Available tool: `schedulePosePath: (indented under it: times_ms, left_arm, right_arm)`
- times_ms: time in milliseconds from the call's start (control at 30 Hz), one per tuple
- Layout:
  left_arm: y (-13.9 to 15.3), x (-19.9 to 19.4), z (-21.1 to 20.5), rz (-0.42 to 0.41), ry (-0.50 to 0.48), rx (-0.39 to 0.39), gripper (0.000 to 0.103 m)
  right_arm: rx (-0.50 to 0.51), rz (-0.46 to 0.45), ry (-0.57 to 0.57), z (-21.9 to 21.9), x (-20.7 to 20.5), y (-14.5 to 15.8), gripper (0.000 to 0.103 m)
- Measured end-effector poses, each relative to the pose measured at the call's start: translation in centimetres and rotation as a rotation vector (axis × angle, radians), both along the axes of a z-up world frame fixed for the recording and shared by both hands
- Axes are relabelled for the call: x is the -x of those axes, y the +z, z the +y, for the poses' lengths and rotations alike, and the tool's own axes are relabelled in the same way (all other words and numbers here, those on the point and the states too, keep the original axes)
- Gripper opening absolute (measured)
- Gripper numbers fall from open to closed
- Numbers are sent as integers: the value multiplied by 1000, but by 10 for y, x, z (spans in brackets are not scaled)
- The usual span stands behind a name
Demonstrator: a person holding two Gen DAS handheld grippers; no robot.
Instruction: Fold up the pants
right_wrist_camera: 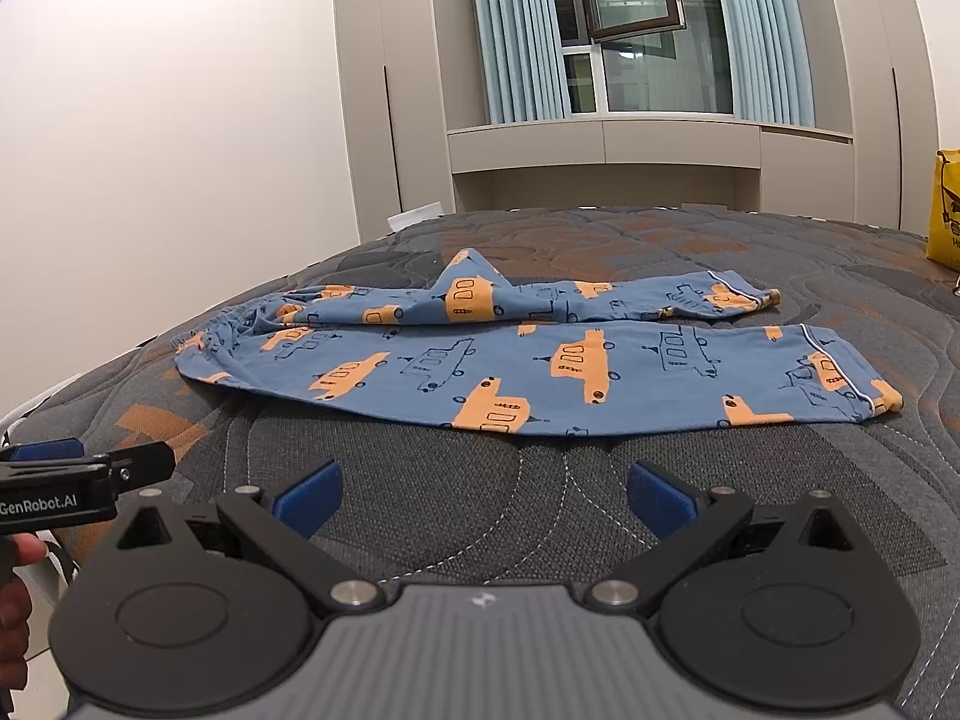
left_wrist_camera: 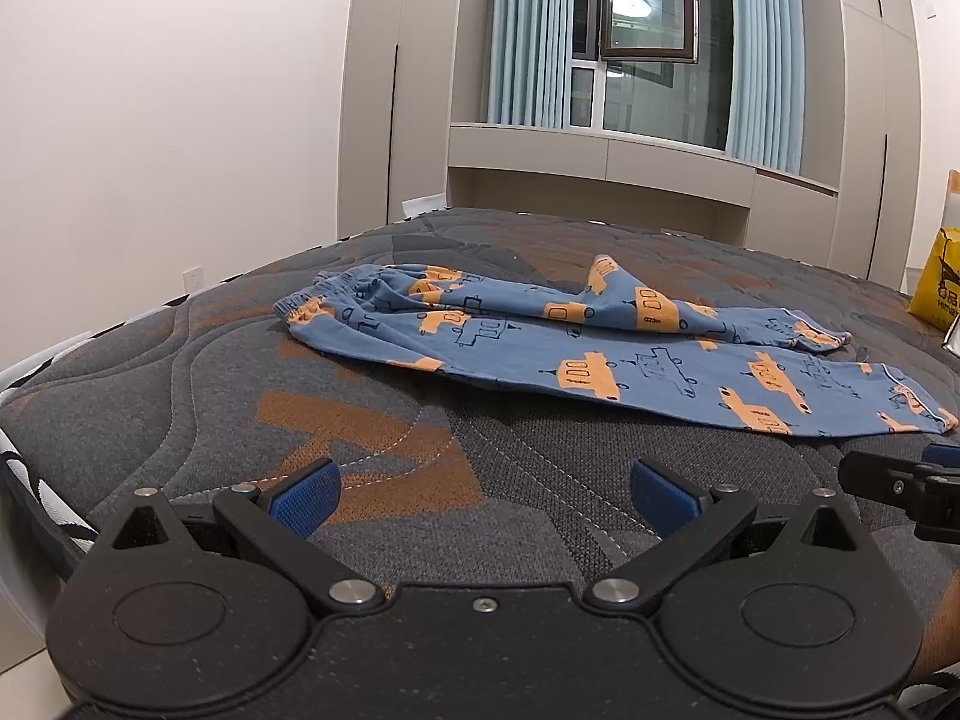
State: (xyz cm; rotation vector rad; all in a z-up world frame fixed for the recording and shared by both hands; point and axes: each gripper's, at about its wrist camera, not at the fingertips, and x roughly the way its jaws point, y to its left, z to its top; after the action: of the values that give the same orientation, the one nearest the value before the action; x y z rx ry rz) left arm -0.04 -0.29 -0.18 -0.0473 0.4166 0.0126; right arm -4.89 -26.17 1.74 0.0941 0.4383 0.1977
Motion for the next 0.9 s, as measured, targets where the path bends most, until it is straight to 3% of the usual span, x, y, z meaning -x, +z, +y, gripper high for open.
schedulePosePath:
  times_ms: [900]
  left_arm:
    - [-1,-2,-4,19,-7,-14,102]
  right_arm:
    - [-8,9,2,-1,0,-3,103]
